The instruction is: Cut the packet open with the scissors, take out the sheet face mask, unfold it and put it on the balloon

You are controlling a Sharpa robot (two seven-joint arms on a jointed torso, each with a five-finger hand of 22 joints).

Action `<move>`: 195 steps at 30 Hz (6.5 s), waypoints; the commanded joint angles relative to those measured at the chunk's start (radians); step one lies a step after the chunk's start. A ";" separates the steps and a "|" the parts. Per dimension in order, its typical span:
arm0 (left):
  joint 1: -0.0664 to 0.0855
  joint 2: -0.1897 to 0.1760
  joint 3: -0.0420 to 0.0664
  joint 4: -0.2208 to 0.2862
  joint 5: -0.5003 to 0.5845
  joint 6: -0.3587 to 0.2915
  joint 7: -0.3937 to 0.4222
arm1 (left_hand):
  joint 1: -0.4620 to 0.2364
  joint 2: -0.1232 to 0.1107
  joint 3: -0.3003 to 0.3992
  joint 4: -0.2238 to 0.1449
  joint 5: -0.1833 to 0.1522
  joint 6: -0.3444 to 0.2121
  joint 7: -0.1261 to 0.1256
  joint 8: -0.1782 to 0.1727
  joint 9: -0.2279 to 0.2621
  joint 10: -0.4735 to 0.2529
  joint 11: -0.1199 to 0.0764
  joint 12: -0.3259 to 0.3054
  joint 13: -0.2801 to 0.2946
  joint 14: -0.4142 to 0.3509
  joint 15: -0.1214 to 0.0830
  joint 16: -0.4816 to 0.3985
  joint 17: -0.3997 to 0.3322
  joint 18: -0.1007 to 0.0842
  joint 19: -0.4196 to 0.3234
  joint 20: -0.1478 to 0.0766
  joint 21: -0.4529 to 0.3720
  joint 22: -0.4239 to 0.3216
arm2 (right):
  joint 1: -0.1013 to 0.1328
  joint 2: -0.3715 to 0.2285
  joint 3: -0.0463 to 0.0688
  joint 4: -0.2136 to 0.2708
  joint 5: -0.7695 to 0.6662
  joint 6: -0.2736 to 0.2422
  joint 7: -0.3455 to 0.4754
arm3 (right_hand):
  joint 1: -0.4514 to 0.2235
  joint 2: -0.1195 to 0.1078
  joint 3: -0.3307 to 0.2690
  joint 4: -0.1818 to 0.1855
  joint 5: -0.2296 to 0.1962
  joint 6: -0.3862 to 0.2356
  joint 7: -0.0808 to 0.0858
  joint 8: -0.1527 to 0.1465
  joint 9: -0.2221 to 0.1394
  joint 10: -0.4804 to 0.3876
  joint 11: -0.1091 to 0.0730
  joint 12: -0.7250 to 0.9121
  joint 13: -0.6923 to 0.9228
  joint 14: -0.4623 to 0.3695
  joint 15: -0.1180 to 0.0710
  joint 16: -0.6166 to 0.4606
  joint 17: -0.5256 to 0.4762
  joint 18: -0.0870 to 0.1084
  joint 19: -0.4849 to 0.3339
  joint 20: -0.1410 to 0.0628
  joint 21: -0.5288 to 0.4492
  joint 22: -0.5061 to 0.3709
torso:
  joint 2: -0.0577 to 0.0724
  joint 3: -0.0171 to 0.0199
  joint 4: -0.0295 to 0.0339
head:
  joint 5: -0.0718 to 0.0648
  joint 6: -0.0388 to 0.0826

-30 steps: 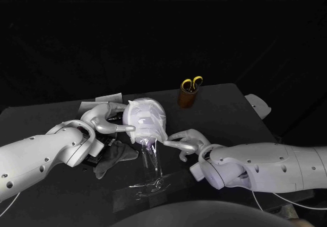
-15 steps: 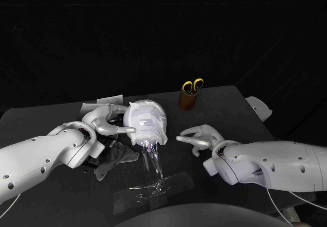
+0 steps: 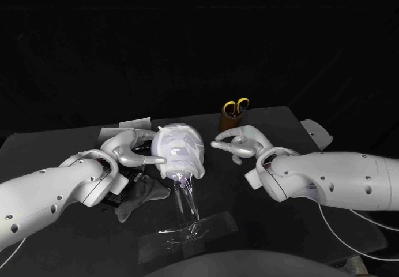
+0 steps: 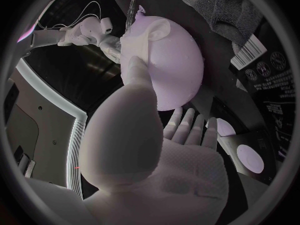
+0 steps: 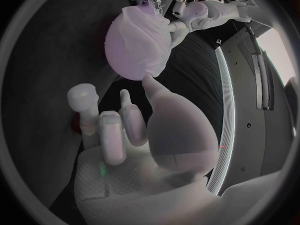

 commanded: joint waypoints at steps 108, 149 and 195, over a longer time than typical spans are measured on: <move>0.000 -0.003 0.000 0.008 0.002 0.009 -0.004 | 0.006 0.000 0.003 0.001 0.005 -0.001 0.088 -0.001 0.001 -0.001 0.001 -0.005 0.000 0.006 0.001 -0.005 -0.002 0.013 0.006 0.001 0.005 0.001 | 0.033 0.171 0.016 -0.132 -0.260 -0.068 -0.056 | 0.131 0.117 0.165 -0.104 -0.002 0.239 -0.084 0.107 -0.046 0.109 -0.074 0.236 0.259 0.108 -0.072 0.021 0.263 -0.027 0.094 -0.059 0.210 0.105 | 0.000 -0.0002 -0.0002 | 0.000 -0.013; 0.000 -0.001 0.000 0.008 0.002 0.009 -0.008 | 0.005 -0.001 0.002 0.001 0.005 -0.001 0.088 -0.001 0.001 -0.001 0.001 -0.005 0.000 0.005 0.002 -0.005 -0.003 0.013 0.005 0.002 0.005 0.001 | 0.076 0.224 0.023 -0.249 -0.272 -0.011 -0.058 | 0.101 0.100 0.199 -0.116 -0.002 0.222 -0.085 0.121 -0.024 0.099 -0.074 0.212 0.244 0.108 -0.073 0.021 0.263 -0.023 0.084 -0.060 0.187 0.101 | 0.000 -0.0006 -0.0001 | 0.004 -0.011; 0.020 -0.083 0.090 0.059 0.123 0.143 0.102 | -0.009 0.050 0.047 -0.001 0.001 0.222 0.081 0.108 0.072 0.214 0.012 0.042 0.017 0.095 0.028 0.015 0.023 -0.010 0.009 0.004 0.009 0.001 | 0.111 0.174 0.028 -0.217 -0.213 0.094 -0.009 | 0.018 0.090 0.182 -0.091 -0.002 0.138 -0.030 0.006 -0.066 0.091 -0.027 0.195 0.233 0.108 -0.032 0.021 0.263 -0.030 0.103 -0.022 0.227 0.118 | -0.001 -0.0004 -0.0014 | 0.030 0.018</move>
